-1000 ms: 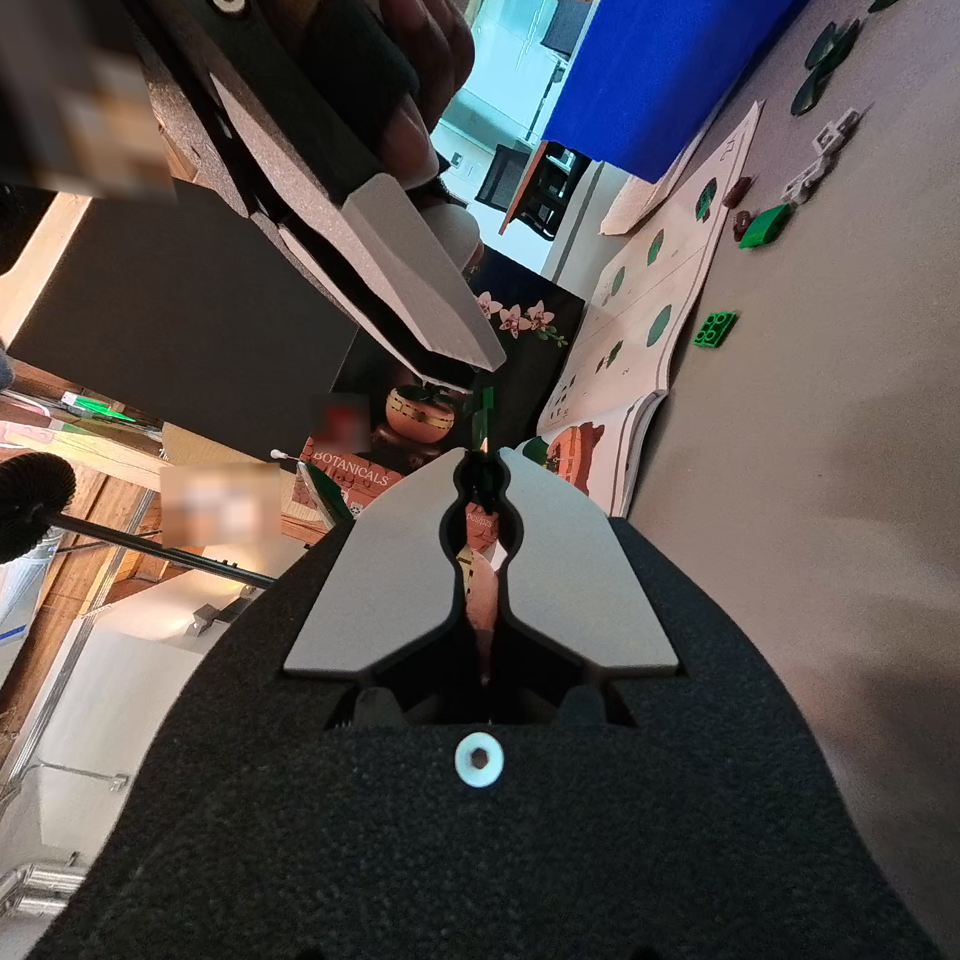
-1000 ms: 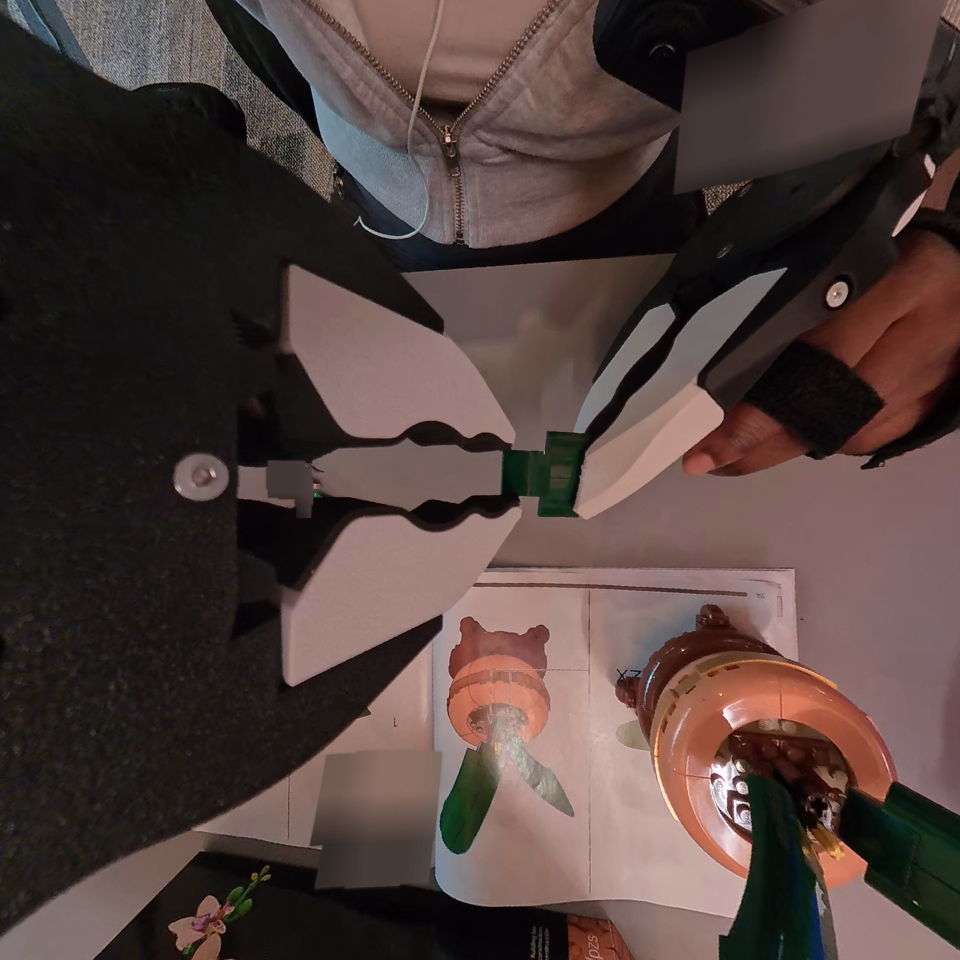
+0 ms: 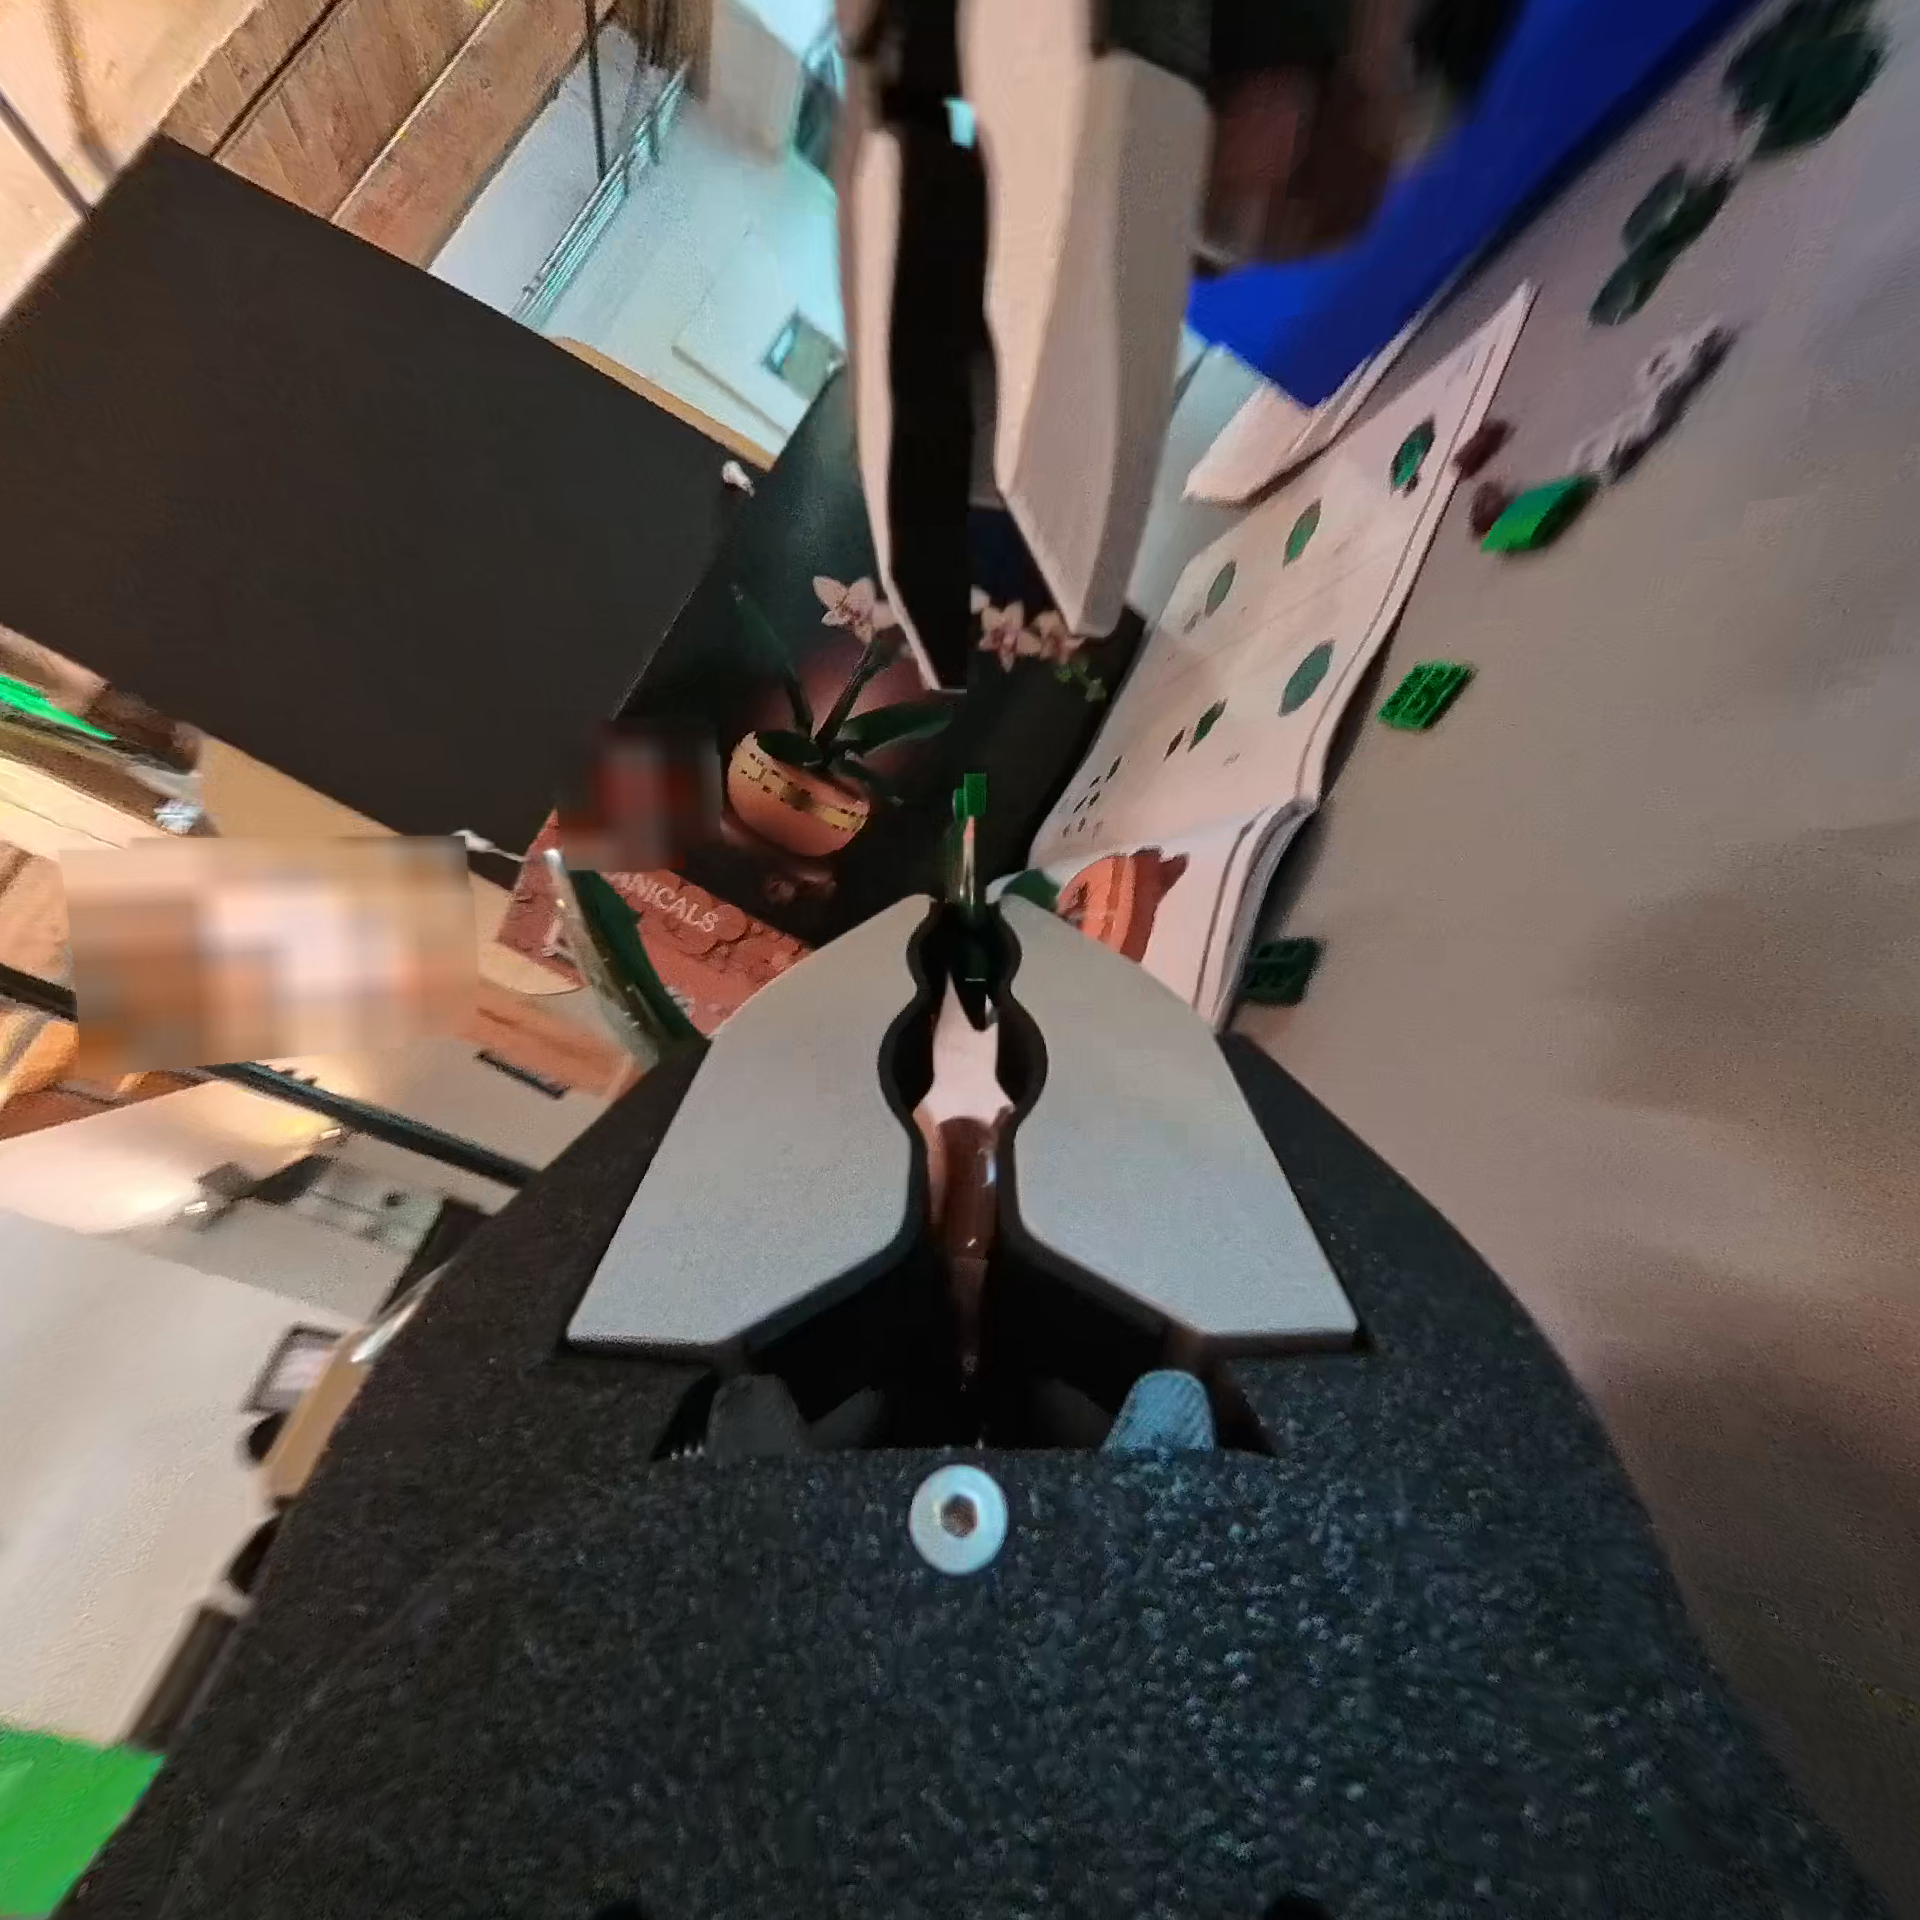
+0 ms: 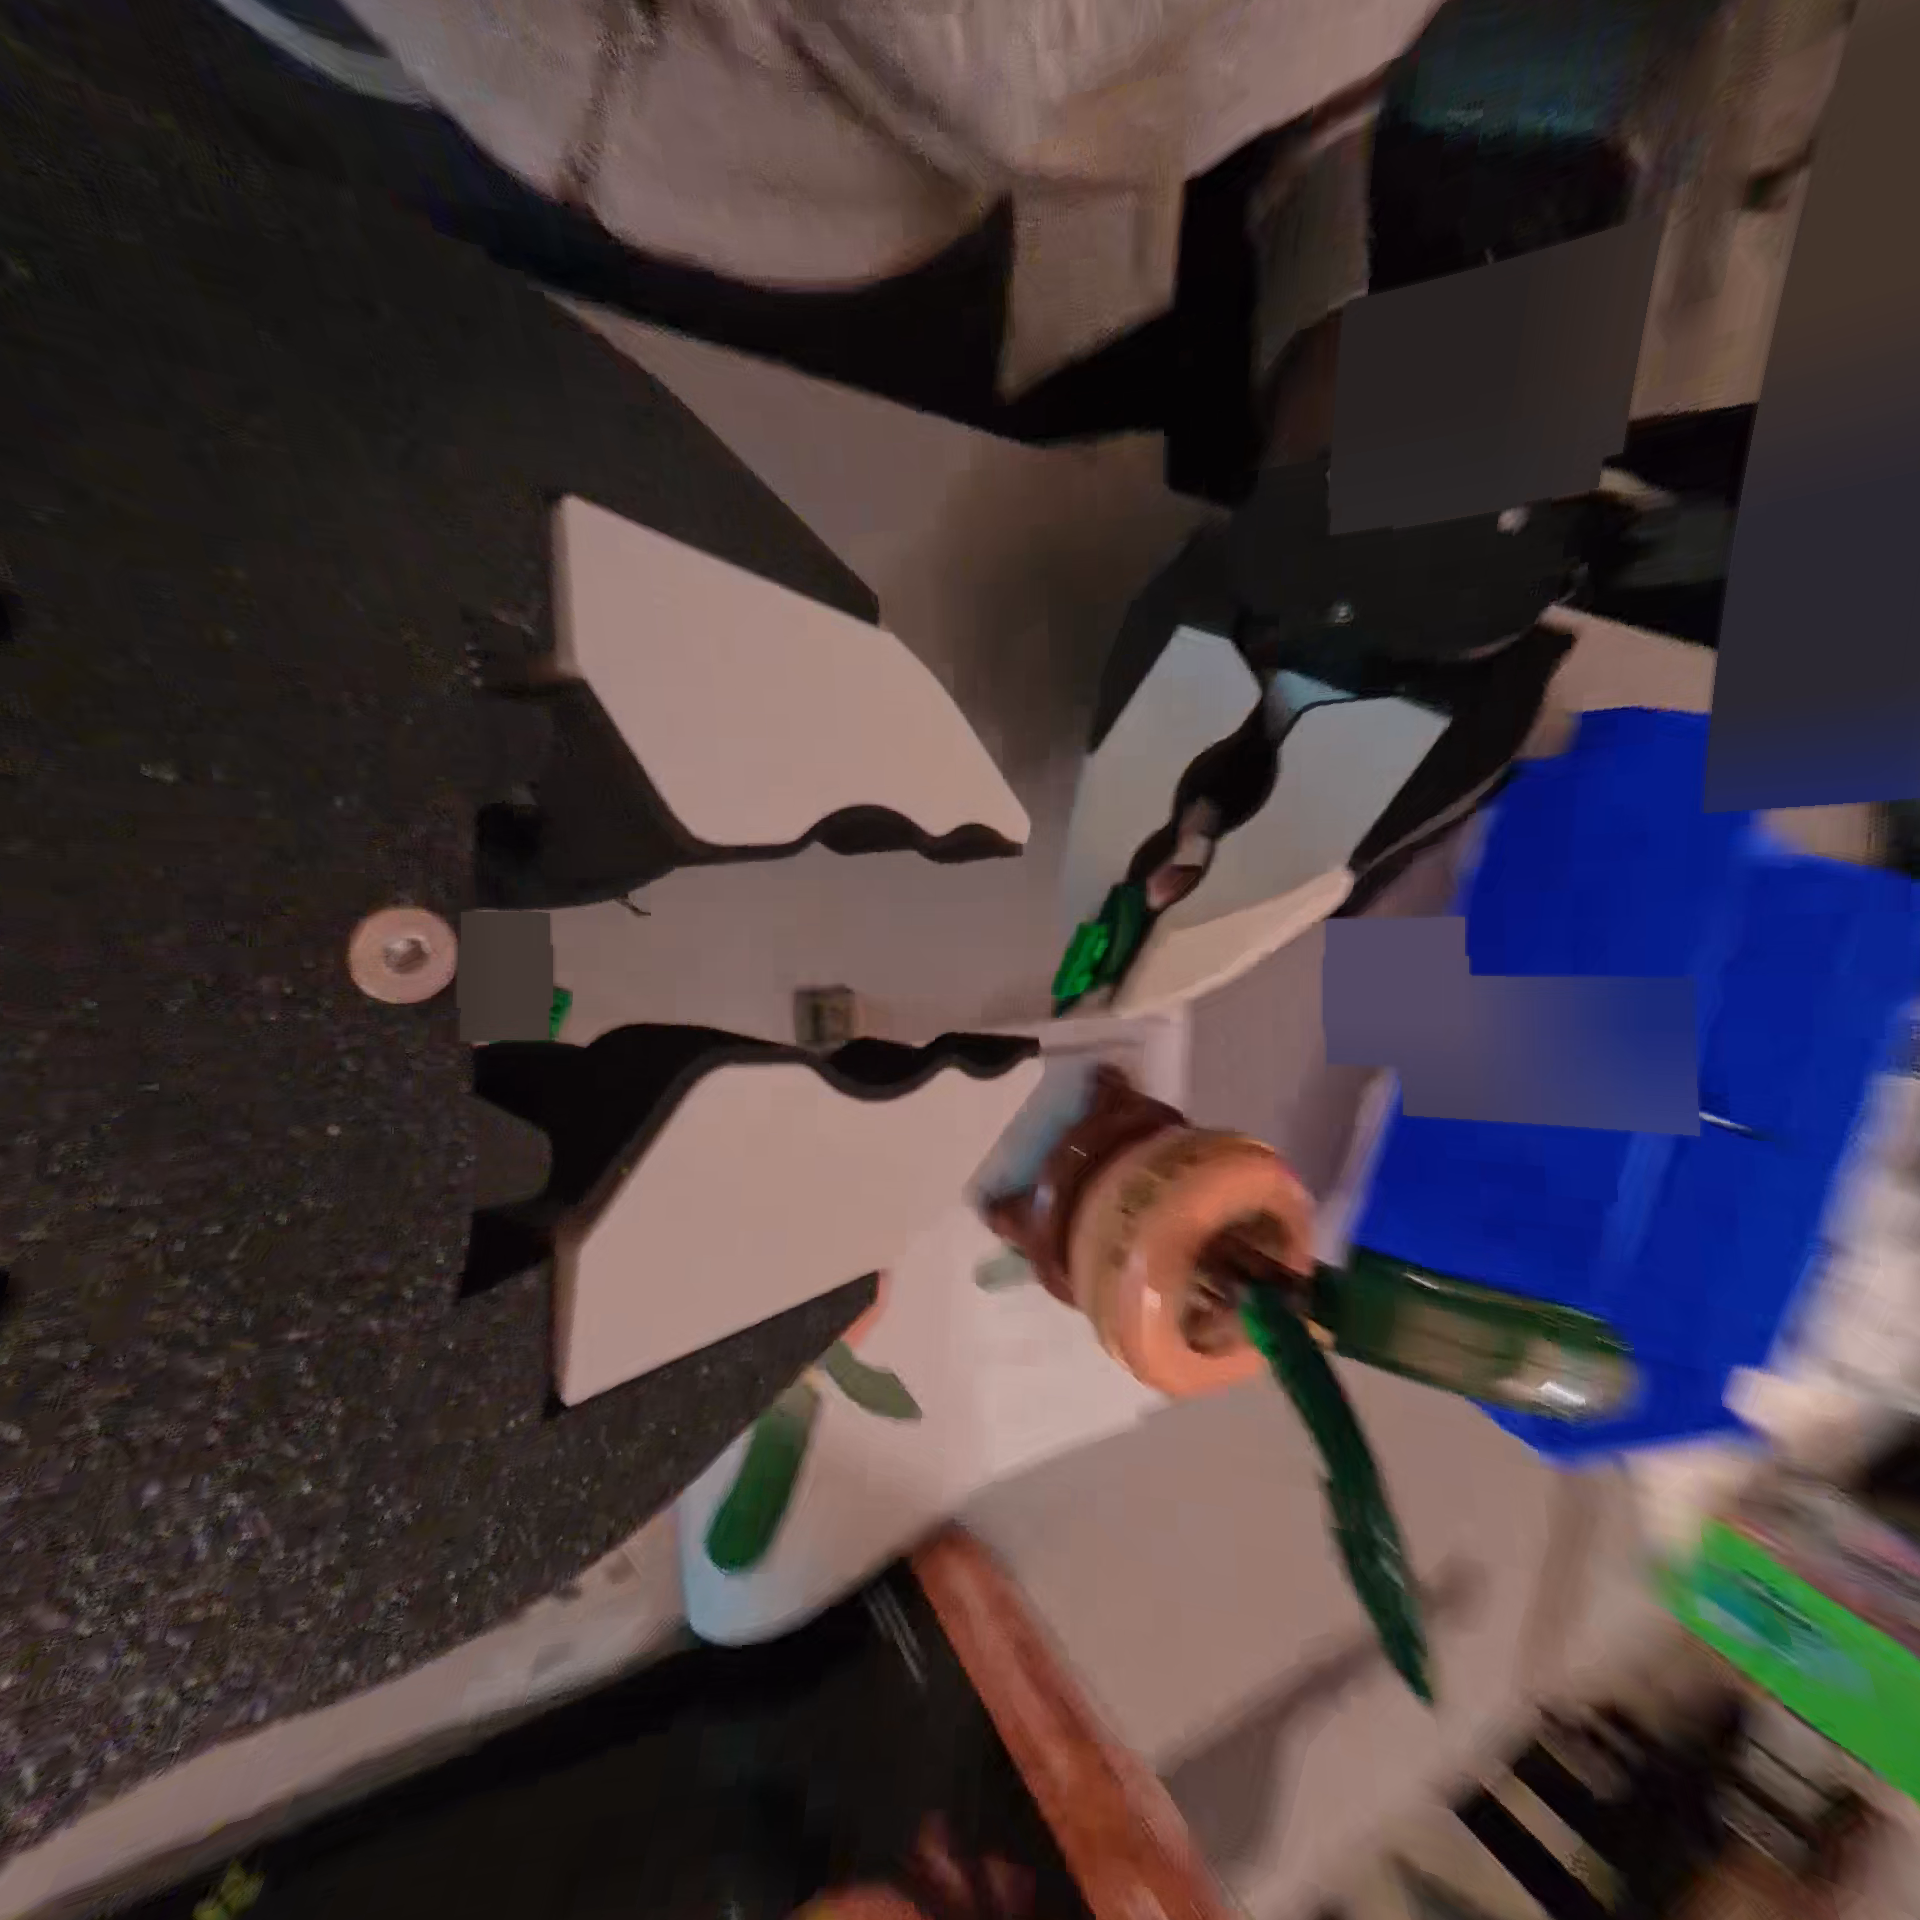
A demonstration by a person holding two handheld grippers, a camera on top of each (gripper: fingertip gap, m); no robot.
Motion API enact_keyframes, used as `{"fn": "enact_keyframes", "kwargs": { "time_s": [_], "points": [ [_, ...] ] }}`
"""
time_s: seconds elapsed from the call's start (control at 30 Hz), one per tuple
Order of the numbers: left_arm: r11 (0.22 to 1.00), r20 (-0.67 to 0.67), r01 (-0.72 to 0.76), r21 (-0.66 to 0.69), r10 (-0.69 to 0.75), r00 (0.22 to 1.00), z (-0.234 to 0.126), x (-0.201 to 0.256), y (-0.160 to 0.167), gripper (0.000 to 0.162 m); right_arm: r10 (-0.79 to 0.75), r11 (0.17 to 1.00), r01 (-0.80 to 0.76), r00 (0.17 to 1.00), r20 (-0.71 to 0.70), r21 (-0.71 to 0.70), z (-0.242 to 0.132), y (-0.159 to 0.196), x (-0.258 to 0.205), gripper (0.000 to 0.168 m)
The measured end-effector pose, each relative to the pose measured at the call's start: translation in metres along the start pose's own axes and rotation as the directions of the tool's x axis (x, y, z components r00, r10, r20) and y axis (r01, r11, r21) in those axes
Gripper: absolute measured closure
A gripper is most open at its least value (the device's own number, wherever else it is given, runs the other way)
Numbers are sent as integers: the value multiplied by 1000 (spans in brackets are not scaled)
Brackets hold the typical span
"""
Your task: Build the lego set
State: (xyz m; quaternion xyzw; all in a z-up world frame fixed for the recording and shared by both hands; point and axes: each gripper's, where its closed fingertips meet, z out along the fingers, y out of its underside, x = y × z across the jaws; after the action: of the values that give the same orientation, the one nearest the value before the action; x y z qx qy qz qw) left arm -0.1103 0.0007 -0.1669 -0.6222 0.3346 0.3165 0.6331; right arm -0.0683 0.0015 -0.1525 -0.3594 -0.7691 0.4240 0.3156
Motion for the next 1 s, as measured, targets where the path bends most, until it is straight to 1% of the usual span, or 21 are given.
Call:
{"fn": "enact_keyframes", "kwargs": {
  "time_s": [0.07, 0.1, 0.13, 0.17, 0.23, 0.33, 0.4, 0.47, 0.57, 0.63, 0.7, 0.77, 0.87, 1.0],
  "points": [
    [997, -42, 71, 42, -69, 997, -1, 3, -7, 157, -142, 975, 168, 975, -170, 148, -10, -10, 5, 143],
    [993, -68, 102, 57, -98, 993, -1, 5, -10, 157, -212, 948, 261, 944, -251, 184, -16, -15, 7, 145],
    [988, -87, 135, 69, -129, 988, 0, 7, -13, 157, -267, 925, 329, 919, -291, 191, -19, -18, 6, 146],
    [983, -105, 164, 80, -155, 982, 0, 8, -16, 156, -300, 918, 355, 912, -279, 175, -19, -18, 2, 147],
    [974, -137, 202, 98, -188, 973, 0, 9, -23, 157, -336, 921, 366, 919, -205, 131, -13, -13, -5, 146],
    [970, -164, 214, 115, -194, 967, 0, 11, -30, 157, -442, 884, 462, 875, -198, 71, -10, -11, -8, 147],
    [968, -181, 219, 124, -195, 964, 0, 13, -34, 157, -494, 862, 506, 851, -178, 24, -7, -8, -10, 152],
    [965, -190, 223, 141, -195, 962, 0, 14, -39, 156, -528, 844, 536, 831, -178, -1, -5, -7, -11, 160],
    [963, -185, 216, 161, -186, 965, 1, 12, -43, 156, -515, 849, 527, 839, -174, 30, -7, -8, -12, 163],
    [952, -184, 224, 208, -186, 965, -1, 10, -49, 150, -474, 868, 490, 866, -161, 79, -10, -9, -12, 163],
    [946, -190, 205, 249, -160, 969, -2, 9, -55, 142, -438, 878, 453, 891, -120, 156, -14, -14, -16, 163],
    [936, -190, 179, 302, -125, 974, -4, 7, -63, 139, -411, 876, 407, 911, -43, 257, -19, -21, -26, 163],
    [884, -244, 211, 417, -115, 963, -14, 3, -83, 141, -385, 856, 349, 922, 21, 380, -28, -33, -33, 163],
    [800, -302, 296, 522, -151, 941, -24, -14, -102, 140, -388, 825, 320, 920, 56, 466, -36, -48, -38, 163]
  ]
}}
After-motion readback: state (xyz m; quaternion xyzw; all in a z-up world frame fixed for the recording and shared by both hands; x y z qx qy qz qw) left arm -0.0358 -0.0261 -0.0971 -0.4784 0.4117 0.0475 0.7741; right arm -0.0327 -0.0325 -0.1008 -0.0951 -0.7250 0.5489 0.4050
